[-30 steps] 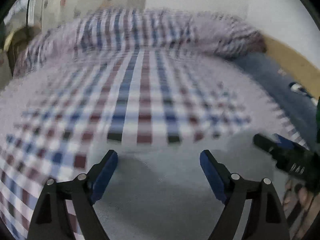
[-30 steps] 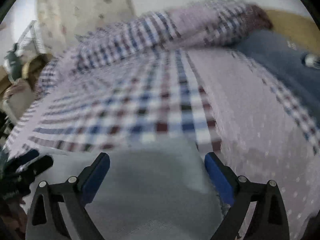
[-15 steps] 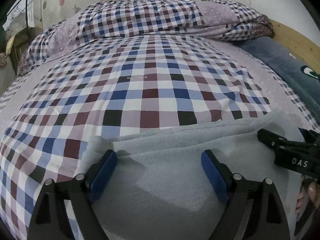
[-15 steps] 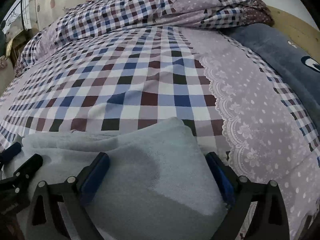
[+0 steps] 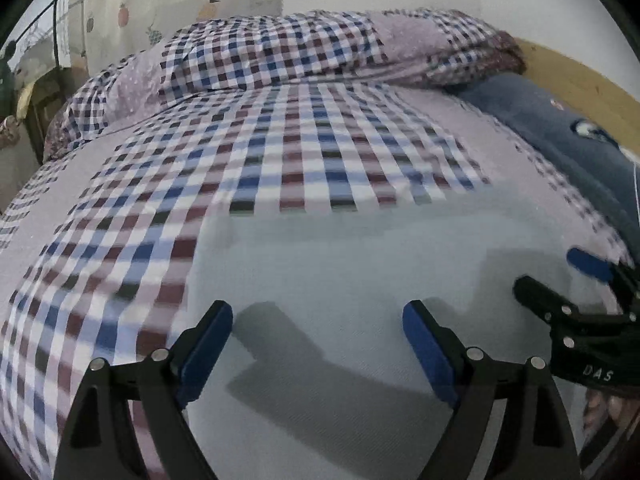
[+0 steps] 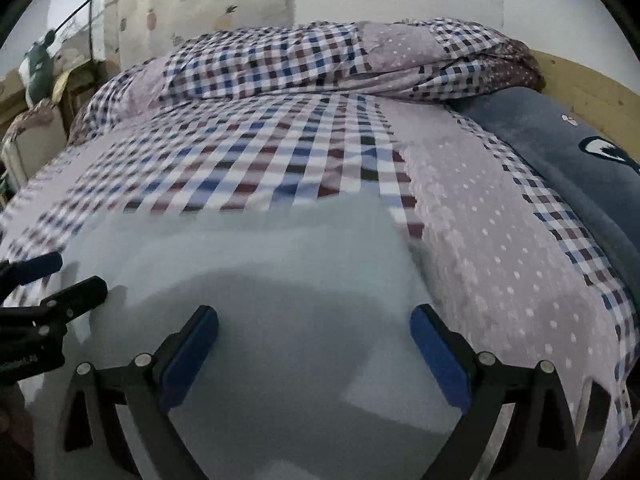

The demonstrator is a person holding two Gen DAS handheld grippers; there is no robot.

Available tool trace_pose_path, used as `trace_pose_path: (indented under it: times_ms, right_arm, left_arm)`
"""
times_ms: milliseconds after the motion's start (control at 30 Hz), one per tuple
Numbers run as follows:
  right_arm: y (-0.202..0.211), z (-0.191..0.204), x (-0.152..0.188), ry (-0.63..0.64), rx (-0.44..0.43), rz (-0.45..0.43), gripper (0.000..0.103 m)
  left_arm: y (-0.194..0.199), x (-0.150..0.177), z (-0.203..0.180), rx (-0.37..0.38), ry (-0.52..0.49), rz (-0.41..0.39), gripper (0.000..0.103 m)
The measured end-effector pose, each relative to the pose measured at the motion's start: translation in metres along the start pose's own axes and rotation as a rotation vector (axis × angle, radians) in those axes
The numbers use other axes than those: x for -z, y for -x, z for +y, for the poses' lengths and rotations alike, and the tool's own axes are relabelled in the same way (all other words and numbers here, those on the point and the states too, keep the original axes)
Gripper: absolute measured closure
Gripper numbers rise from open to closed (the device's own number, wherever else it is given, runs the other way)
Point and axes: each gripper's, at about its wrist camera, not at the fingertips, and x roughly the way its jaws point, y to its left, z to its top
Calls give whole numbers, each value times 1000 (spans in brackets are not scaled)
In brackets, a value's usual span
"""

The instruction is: Fold clothes

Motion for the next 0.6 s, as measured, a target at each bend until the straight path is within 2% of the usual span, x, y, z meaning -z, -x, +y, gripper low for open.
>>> trace_pose_path:
  times_ms: [100,200,333,600]
  right_arm:
    - [11,6,19,24,12,5,4]
    - [26,16,40,54,41,-3,4]
    - [43,21,62,50,39,-25,4]
    - [69,20,91,-16,12,-26,4]
  left_arm:
    - [23,24,-12,-55,-63,-53,13]
    - [38,51,-22,-62,-104,-86,13]
    - [56,81,-27,-53,-100,-136,13]
    - [78,111,-21,-3,-36,-140,13]
